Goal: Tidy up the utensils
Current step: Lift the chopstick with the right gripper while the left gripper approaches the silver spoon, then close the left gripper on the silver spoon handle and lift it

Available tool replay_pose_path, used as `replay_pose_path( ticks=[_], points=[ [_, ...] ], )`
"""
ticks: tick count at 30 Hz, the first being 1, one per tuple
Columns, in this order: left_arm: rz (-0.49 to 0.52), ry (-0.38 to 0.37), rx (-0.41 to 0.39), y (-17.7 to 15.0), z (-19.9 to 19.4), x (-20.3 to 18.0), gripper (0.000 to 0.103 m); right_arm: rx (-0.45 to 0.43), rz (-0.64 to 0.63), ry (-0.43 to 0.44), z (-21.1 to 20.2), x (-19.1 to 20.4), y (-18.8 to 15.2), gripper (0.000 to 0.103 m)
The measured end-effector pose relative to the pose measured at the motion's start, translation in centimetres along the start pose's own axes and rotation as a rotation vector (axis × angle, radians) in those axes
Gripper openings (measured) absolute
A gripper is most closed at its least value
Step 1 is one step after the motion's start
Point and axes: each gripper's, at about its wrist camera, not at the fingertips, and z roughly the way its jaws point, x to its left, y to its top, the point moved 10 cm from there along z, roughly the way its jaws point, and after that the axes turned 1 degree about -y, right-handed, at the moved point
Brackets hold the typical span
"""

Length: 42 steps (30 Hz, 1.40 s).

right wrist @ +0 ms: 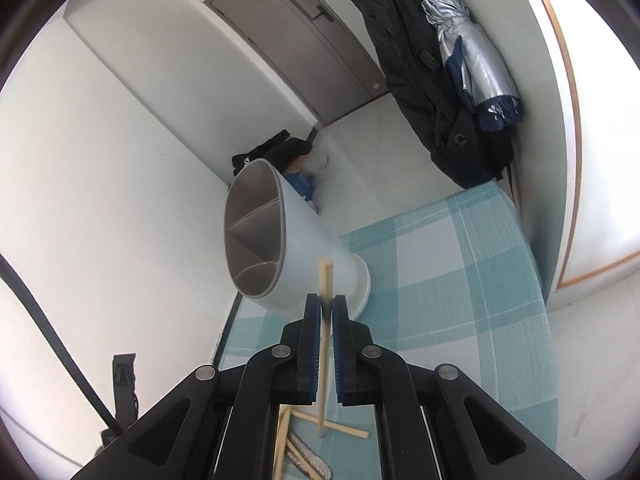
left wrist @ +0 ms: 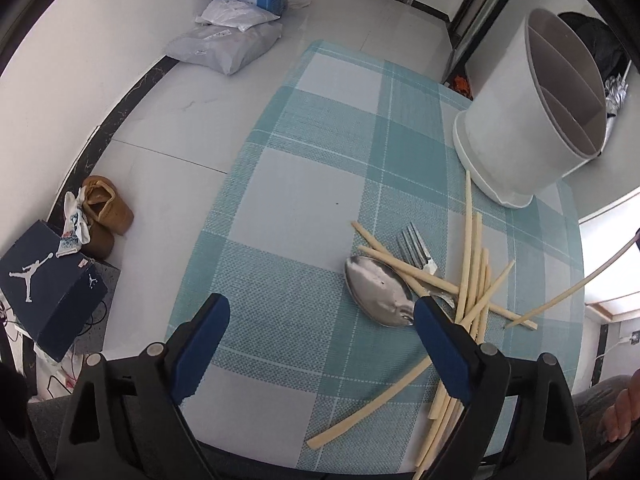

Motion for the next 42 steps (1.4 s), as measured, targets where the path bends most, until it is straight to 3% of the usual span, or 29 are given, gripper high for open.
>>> replay_pose_path(
  ticks=[3, 11, 14, 16, 22, 25, 32, 40, 42],
  points=[
    [0.027, 0.012, 0.027, -0.3, 0.6, -0.5, 0.091, -0.005, -0.030, 0.008, -0.3, 0.5, 0.0, 0.005],
    [0.047, 0.080, 0.030, -0.3, 1.4, -0.6, 0.072, -0.013, -0.032, 0.028, -0.8, 0.7, -0.1, 0.005],
    [0.046, 0.119, 0.019, 0.0, 1.3, -0.3, 0.057, -0.018, -0.027, 0.027, -0.9, 0.6, 0.0, 0.005],
    [0.032, 0.128, 0.008, 0.3, 1.1, -0.1, 0.036, -0.019, -0.027, 0.025, -0.9, 0.5, 0.0, 0.005],
    [-0.017, 0.082, 0.006, 0.7, 1.5, -0.7, 0.010, -0.017, -0.037, 0.016, -0.8, 0.8, -0.3, 0.005],
    [-0.028, 0.086, -0.008, 1.0, 1.7, -0.9, 0.006, -0.019, -0.045, 0.010, -0.8, 0.9, -0.3, 0.005],
    [-0.111, 0.007, -0.013, 1.7, 1.6, -0.9, 0.000, -0.018, -0.048, 0.004, -0.5, 1.0, -0.4, 0.005],
    [-0.147, 0.013, -0.041, 2.3, 1.2, -0.3, 0.000, -0.016, -0.052, 0.003, 0.0, 1.1, -0.4, 0.005],
    [-0.163, -0.039, -0.028, 2.1, 1.1, -0.4, 0.000, -0.013, -0.051, 0.005, 0.1, 1.2, -0.4, 0.005]
  ],
)
